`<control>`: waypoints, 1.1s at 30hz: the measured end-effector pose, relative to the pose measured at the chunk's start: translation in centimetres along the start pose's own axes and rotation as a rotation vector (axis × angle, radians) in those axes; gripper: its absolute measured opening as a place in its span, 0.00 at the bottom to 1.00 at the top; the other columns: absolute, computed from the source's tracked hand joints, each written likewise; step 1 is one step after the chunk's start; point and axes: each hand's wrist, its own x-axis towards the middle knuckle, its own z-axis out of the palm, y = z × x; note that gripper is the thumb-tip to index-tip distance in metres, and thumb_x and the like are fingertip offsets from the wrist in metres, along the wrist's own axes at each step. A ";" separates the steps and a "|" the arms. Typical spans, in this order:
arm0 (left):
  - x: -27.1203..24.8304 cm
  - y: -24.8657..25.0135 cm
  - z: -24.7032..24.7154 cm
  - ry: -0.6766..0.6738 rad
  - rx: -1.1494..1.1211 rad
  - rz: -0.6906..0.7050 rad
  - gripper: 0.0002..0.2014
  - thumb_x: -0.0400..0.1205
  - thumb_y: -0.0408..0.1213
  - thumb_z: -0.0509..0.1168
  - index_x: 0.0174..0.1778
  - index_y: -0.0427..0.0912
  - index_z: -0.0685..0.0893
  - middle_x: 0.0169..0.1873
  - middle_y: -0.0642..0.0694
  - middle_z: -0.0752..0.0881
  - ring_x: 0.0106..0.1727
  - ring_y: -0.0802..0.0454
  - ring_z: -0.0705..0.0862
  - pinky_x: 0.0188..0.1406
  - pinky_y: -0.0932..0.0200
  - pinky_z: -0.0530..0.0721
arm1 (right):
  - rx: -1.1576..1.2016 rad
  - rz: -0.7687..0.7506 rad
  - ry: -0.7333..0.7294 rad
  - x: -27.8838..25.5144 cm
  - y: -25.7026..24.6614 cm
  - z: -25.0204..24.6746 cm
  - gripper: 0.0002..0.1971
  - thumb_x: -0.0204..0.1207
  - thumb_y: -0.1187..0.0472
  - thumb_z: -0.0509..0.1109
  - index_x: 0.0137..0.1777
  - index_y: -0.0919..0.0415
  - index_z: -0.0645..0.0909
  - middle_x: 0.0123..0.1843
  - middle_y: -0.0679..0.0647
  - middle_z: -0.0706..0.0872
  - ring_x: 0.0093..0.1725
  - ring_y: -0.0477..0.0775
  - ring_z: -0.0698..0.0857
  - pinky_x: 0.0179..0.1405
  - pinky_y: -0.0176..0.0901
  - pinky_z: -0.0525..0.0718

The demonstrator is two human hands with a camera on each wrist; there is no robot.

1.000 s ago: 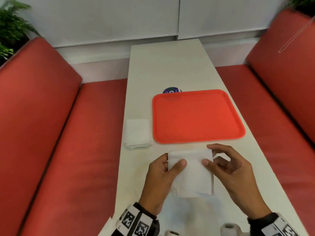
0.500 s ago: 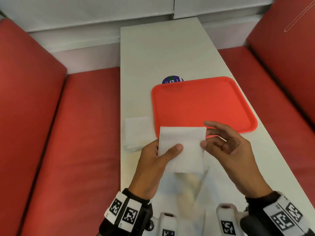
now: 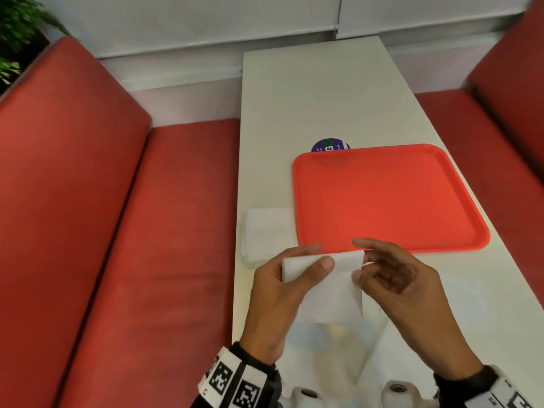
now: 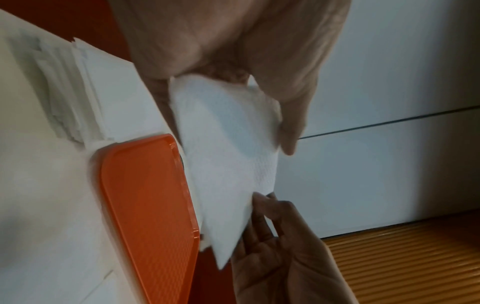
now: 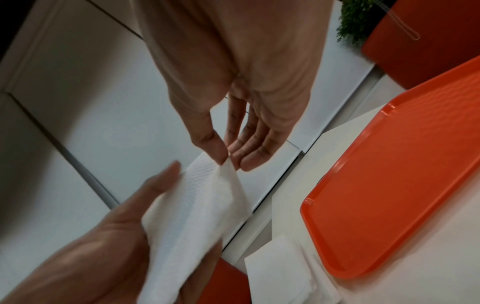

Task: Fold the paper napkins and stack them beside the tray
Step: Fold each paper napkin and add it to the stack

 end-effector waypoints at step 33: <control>15.1 -4.2 -7.3 0.609 0.919 0.083 0.27 0.74 0.48 0.78 0.65 0.45 0.78 0.61 0.45 0.81 0.65 0.39 0.80 0.63 0.35 0.82 | -0.467 0.332 0.423 0.4 6.8 -13.7 0.02 0.74 0.51 0.78 0.42 0.44 0.88 0.37 0.43 0.92 0.38 0.53 0.93 0.37 0.43 0.82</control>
